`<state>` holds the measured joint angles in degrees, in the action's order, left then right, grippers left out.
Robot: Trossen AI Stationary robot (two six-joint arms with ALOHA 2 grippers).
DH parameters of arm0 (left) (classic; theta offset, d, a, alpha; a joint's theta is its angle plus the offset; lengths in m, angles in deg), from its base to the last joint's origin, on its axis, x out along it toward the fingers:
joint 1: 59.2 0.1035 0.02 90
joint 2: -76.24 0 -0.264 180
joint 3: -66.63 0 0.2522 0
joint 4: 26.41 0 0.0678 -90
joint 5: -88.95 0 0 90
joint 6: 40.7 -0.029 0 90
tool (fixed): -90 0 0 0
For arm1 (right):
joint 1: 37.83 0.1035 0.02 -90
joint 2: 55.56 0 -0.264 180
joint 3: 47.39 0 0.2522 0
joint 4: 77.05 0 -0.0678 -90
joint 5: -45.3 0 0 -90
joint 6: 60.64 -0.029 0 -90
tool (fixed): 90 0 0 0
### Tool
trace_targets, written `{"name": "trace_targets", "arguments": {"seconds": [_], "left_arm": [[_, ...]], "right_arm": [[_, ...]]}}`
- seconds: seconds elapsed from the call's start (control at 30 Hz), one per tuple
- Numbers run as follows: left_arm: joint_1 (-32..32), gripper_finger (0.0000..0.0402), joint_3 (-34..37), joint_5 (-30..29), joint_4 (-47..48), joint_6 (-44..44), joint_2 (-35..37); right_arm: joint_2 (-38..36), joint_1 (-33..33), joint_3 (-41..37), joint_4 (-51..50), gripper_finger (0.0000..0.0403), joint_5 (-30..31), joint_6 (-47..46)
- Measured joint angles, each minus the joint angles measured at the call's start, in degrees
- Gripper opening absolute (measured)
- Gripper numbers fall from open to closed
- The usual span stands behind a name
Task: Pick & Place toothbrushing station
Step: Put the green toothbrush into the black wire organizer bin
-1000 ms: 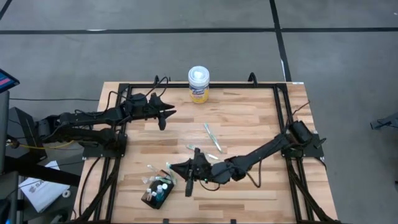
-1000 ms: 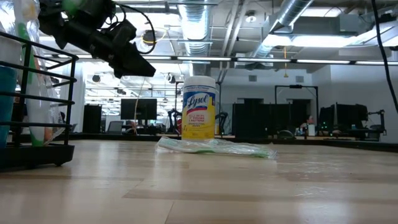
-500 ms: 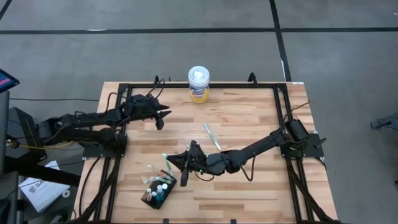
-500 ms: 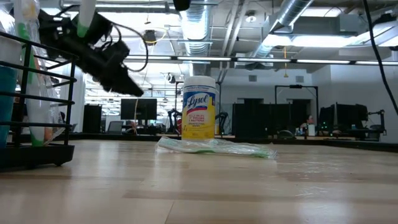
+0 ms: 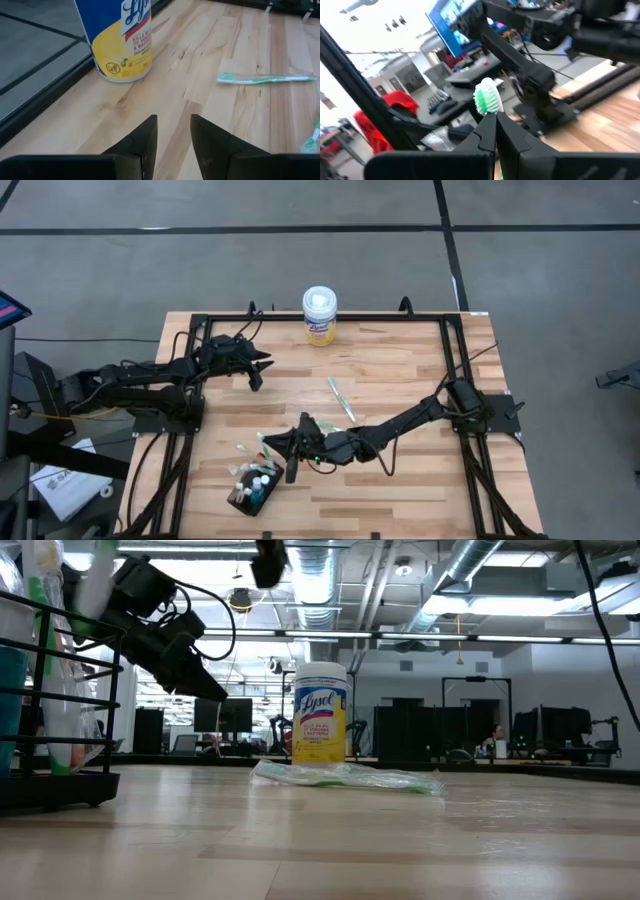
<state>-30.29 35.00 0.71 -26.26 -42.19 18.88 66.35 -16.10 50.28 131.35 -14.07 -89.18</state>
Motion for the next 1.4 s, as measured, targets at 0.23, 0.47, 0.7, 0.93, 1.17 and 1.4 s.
{"name": "trace_targets", "arguments": {"seconds": [0.23,0.47,0.7,0.93,1.17,1.4], "left_arm": [[0.00,0.0112,0.00,0.00,-0.29,-0.17,0.00],[0.00,0.0112,0.00,0.00,-0.62,-1.33,0.00],[0.11,0.0112,0.00,0.00,-0.96,-1.71,0.00],[0.11,0.0112,0.00,-0.01,-1.66,-2.68,0.00],[0.11,0.0112,0.00,-0.02,-2.04,-2.79,0.00],[0.11,0.0112,0.00,-0.02,-2.46,-4.06,0.00]], "right_arm": [[1.20,-0.64,2.82,-0.99,0.0000,-3.00,0.07],[1.18,-0.58,2.83,-3.63,0.0000,-3.61,0.57],[1.24,-0.43,2.81,-7.11,0.0000,-3.66,0.61],[3.67,-0.46,2.91,-4.88,0.0000,-3.57,1.54],[8.37,-0.52,3.34,4.42,0.0000,-3.59,0.66],[9.62,-0.91,3.36,4.89,0.0000,-3.75,1.53]]}}
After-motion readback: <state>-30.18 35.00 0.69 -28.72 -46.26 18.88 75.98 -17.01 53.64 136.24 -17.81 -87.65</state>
